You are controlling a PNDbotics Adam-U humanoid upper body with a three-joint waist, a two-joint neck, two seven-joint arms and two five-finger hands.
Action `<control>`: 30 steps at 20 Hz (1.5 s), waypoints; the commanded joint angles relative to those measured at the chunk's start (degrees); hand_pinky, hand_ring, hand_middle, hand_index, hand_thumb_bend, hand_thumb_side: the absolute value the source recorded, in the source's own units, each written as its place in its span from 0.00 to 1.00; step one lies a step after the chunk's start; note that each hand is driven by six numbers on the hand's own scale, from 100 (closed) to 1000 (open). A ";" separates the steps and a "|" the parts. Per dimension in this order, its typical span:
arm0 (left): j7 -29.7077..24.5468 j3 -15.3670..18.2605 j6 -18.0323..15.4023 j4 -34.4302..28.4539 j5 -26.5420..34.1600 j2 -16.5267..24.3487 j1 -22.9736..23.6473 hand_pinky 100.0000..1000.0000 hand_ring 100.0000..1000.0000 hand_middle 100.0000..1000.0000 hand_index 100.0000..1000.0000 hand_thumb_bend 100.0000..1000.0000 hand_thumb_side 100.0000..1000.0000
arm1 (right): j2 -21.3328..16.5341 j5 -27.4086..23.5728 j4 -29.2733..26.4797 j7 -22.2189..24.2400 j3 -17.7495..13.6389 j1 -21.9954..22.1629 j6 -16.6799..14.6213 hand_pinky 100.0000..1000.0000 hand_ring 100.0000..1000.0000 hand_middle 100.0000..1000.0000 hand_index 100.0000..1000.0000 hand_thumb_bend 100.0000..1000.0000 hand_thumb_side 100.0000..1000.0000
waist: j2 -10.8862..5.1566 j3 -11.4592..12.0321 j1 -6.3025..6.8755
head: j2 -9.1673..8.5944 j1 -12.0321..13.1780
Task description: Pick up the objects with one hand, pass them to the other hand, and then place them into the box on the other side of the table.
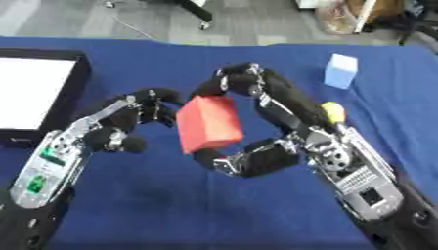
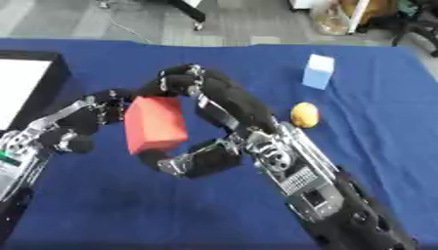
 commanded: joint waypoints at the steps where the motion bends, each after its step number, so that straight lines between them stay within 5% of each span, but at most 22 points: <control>1: 0.54 -1.58 -0.47 -0.53 -0.17 1.40 -1.93 0.76 0.75 0.80 0.92 0.98 0.54 | 0.57 0.65 -0.49 0.21 -0.05 -1.48 -0.57 0.58 0.56 0.33 0.44 0.05 0.09 | -0.66 -0.11 0.31 | 0.30 -0.30; 15: 3.65 -5.18 0.86 -0.28 2.58 -0.71 -4.33 0.75 0.74 0.80 0.92 0.93 0.55 | 1.62 4.79 -2.25 1.65 0.08 -3.11 -1.82 0.59 0.56 0.34 0.45 0.00 0.11 | -0.48 0.32 0.09 | 0.30 -0.41; 30: -5.74 -4.05 3.39 0.54 9.03 0.39 -2.71 0.76 0.71 0.75 0.91 0.95 0.57 | 0.30 8.20 -3.22 1.40 -0.92 -2.94 -2.91 0.60 0.56 0.34 0.45 0.00 0.11 | -0.28 0.20 0.14 | 0.30 -0.17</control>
